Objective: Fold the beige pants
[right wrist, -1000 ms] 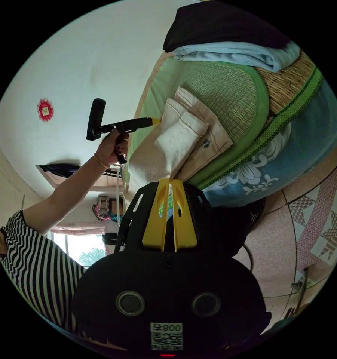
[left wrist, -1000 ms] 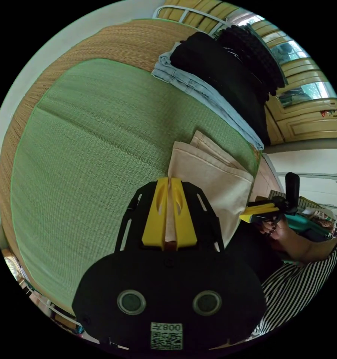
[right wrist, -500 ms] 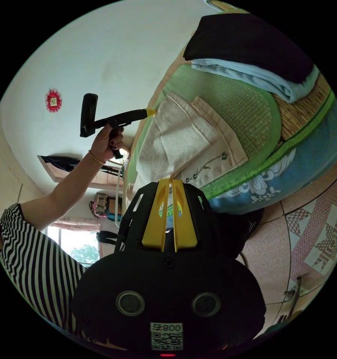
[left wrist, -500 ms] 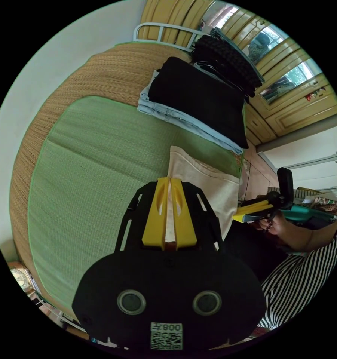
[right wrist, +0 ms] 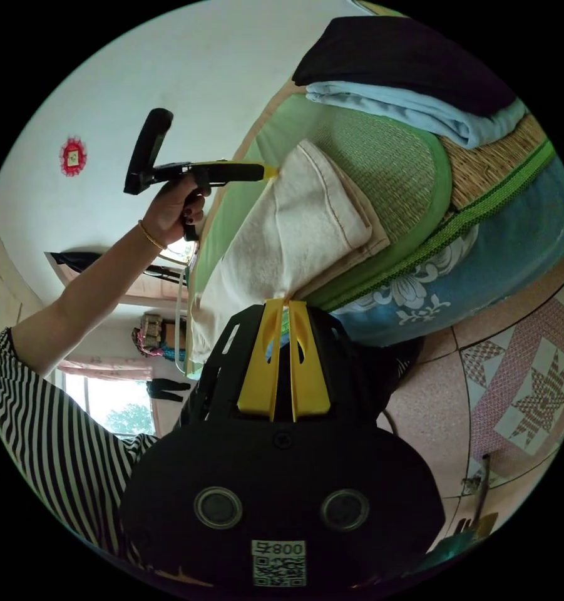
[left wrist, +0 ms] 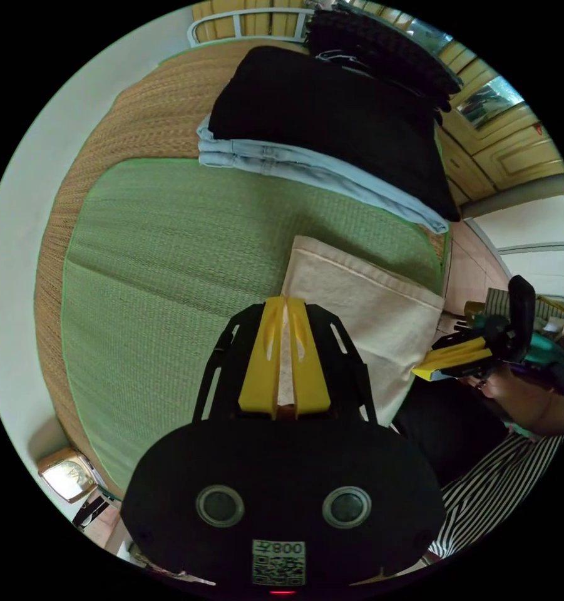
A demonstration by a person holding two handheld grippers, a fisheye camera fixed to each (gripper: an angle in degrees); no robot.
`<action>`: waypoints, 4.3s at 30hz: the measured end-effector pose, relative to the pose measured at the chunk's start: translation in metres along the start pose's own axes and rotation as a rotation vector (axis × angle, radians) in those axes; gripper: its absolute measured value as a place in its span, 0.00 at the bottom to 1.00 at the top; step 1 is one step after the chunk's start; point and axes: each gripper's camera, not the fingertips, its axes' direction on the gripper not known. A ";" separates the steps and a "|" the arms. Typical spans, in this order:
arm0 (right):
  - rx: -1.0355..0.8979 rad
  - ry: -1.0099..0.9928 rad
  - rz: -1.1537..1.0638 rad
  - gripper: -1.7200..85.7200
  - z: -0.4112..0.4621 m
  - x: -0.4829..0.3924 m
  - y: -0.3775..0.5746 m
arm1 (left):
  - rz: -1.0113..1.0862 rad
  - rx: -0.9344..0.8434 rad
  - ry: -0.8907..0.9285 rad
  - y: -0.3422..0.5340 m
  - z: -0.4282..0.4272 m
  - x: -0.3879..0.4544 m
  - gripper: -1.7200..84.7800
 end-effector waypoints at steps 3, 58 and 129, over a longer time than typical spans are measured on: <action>-0.014 0.005 -0.010 0.03 0.005 0.000 -0.001 | 0.026 -0.017 -0.031 -0.004 -0.003 0.008 0.03; -0.584 0.196 -0.779 0.04 0.562 -0.115 -0.064 | -0.255 0.050 0.104 0.509 -0.394 -0.066 0.09; -0.884 0.287 -1.076 0.07 0.985 0.046 -0.015 | -1.376 0.625 0.418 1.286 -0.777 -0.048 0.13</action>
